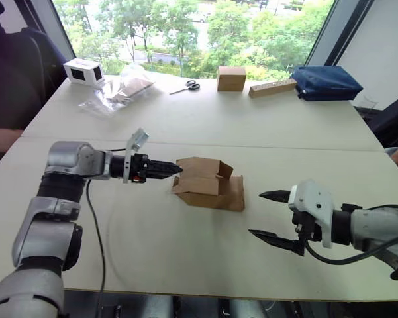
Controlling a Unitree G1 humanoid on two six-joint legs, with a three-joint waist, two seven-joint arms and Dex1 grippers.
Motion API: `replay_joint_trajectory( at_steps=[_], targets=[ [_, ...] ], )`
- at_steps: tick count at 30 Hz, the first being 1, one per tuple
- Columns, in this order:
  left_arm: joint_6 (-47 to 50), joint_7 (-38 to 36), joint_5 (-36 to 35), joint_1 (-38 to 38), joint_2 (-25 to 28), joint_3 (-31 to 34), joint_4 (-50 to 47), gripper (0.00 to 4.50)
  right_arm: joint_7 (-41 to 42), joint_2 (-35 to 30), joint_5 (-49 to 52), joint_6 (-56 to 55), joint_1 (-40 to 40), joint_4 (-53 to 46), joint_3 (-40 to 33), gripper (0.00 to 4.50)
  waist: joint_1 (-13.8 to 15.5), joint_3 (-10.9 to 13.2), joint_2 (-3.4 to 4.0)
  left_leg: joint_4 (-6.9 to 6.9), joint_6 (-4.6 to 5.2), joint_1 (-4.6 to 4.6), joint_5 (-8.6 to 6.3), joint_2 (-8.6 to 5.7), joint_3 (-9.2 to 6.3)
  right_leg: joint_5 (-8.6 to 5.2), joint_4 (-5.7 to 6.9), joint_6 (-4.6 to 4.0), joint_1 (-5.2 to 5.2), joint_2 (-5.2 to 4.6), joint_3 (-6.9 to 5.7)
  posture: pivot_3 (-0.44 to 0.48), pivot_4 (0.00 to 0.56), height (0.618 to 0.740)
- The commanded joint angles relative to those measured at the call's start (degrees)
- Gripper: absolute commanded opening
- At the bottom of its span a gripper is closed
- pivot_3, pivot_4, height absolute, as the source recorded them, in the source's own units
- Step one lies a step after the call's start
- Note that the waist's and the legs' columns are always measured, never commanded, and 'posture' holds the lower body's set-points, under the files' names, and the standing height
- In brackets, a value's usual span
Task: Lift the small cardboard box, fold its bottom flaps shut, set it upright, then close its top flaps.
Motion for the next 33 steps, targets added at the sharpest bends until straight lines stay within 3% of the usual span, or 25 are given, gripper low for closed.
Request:
replay_joint_trajectory(
  at_steps=[1, 14, 17, 26, 30, 33],
  targets=[
    [-0.75, -2.04, 0.65, -2.13, -0.54, -0.70, 1.37, 4.47, -1.78, 0.49, 1.66, 1.19, -0.33, -2.33, -3.59, 4.47, 0.06, 0.01, -0.01, 0.00, 0.00, 0.00, 0.00, 0.01, 0.00, 0.00, 0.00, 0.00, 0.00, 0.00, 0.00, 0.000, 0.150, 0.740],
    [-4.64, -1.55, 1.53, -3.10, -7.13, 1.01, 5.23, 4.47, -2.03, -0.21, 2.39, 2.06, -1.80, -0.75, -3.16, 4.47, 0.11, 0.01, -0.01, 0.19, 0.15, -0.10, -0.08, 0.05, -0.03, -0.01, 0.01, -0.04, 0.01, -0.05, 0.00, 0.000, 0.150, 0.740],
    [-4.61, -1.21, 1.01, -3.40, -8.40, 2.46, 6.26, 3.80, -1.96, -0.26, 2.32, 2.11, -1.56, -1.02, -3.26, 4.50, 0.11, 0.00, -0.02, 0.20, 0.15, -0.10, -0.09, 0.05, -0.03, -0.01, 0.02, -0.04, 0.01, -0.05, 0.00, 0.000, 0.150, 0.740],
    [-7.08, -0.97, 2.77, -4.05, -11.09, 2.81, 9.40, 3.80, -2.45, -0.29, 2.59, 2.43, -0.36, -1.95, -3.44, 4.50, 0.14, 0.00, -0.02, 0.24, 0.19, -0.14, -0.11, 0.05, -0.03, 0.02, 0.02, 0.01, 0.01, -0.06, 0.00, 0.000, 0.150, 0.740],
    [-7.77, -0.90, 3.20, -4.47, -11.64, 3.04, 10.39, 2.84, -2.72, -0.19, 2.65, 2.49, -0.42, -2.04, -3.51, 4.50, 0.12, 0.00, -0.02, 0.27, 0.20, -0.14, -0.12, 0.05, -0.03, 0.02, 0.02, 0.02, 0.01, -0.07, 0.00, 0.000, 0.150, 0.740],
    [-8.57, -2.07, 3.67, -4.38, -11.64, 2.44, 10.59, 1.56, -3.13, 0.10, 2.66, 2.51, -0.51, -2.11, -3.11, 4.50, 0.12, 0.00, -0.02, 0.27, 0.22, -0.14, -0.12, 0.05, -0.03, 0.02, 0.02, 0.03, 0.01, -0.07, 0.00, 0.000, 0.150, 0.740]
  ],
)
